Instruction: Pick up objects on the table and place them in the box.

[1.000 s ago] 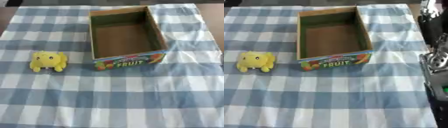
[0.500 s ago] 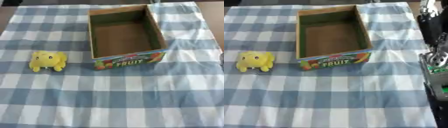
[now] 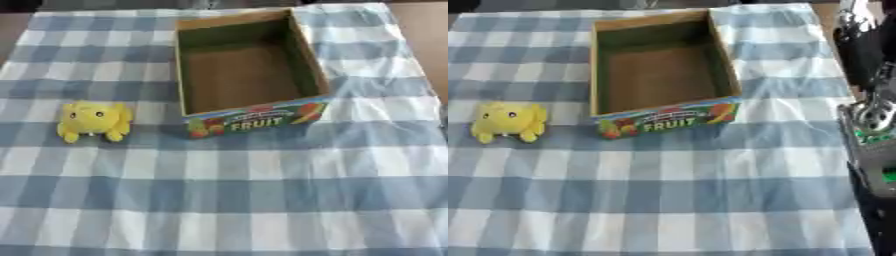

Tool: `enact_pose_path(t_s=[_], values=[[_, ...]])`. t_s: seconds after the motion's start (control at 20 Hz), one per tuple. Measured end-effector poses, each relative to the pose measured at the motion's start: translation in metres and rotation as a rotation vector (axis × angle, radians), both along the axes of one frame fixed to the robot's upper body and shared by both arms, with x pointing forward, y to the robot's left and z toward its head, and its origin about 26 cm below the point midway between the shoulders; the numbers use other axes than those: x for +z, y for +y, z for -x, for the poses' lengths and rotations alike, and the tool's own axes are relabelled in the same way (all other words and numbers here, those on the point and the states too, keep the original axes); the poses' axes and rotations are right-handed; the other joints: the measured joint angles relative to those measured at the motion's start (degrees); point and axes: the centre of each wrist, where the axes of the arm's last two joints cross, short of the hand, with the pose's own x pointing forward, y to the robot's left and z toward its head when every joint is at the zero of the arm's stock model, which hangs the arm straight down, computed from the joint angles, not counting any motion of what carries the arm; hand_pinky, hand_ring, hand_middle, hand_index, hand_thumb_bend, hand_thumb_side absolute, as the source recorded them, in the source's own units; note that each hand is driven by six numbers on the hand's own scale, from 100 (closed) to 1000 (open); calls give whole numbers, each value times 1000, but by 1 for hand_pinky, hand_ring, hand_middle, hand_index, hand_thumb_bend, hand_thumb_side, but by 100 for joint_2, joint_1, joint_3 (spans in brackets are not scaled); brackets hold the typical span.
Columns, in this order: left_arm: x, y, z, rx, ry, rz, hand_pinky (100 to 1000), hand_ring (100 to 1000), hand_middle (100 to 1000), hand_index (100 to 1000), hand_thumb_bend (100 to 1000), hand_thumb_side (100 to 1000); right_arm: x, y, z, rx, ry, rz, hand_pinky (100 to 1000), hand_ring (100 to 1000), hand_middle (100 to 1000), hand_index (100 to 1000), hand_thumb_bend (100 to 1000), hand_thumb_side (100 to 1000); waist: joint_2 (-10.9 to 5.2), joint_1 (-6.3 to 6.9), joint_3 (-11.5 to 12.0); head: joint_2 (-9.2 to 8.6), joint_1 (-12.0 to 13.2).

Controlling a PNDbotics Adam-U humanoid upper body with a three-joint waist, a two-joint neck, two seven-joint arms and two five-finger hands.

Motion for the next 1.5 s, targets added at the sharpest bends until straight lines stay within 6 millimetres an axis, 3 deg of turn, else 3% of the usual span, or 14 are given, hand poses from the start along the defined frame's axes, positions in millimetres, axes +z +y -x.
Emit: enact_pose_path(t_s=[0.2, 0.55, 0.8, 1.1, 1.5], values=[[7, 2, -2, 17, 136, -218, 800, 781, 717, 926, 100, 678, 0, 1, 0, 4, 4, 8, 728, 591, 612, 818, 100, 640, -7, 3, -18, -55, 7], [12, 1, -13, -7, 301, -448, 836, 819, 748, 980, 100, 730, 0, 2, 0, 14, 9, 16, 728, 591, 611, 818, 100, 639, -14, 9, -42, -165, 53], [12, -11, -22, -51, 385, -529, 852, 836, 765, 1000, 100, 792, 0, 3, -1, 23, 16, 22, 729, 591, 611, 818, 100, 637, -16, 33, -52, -191, 76], [5, -29, -33, -104, 484, -549, 846, 833, 750, 983, 105, 936, -1, 4, -1, 25, 22, 25, 729, 591, 610, 818, 100, 635, -16, 42, -87, -235, 143], [-5, -49, -42, -140, 593, -556, 842, 851, 788, 1000, 292, 911, -1, 5, -1, 32, 30, 32, 729, 590, 608, 818, 100, 635, -15, 71, -106, -285, 208]])
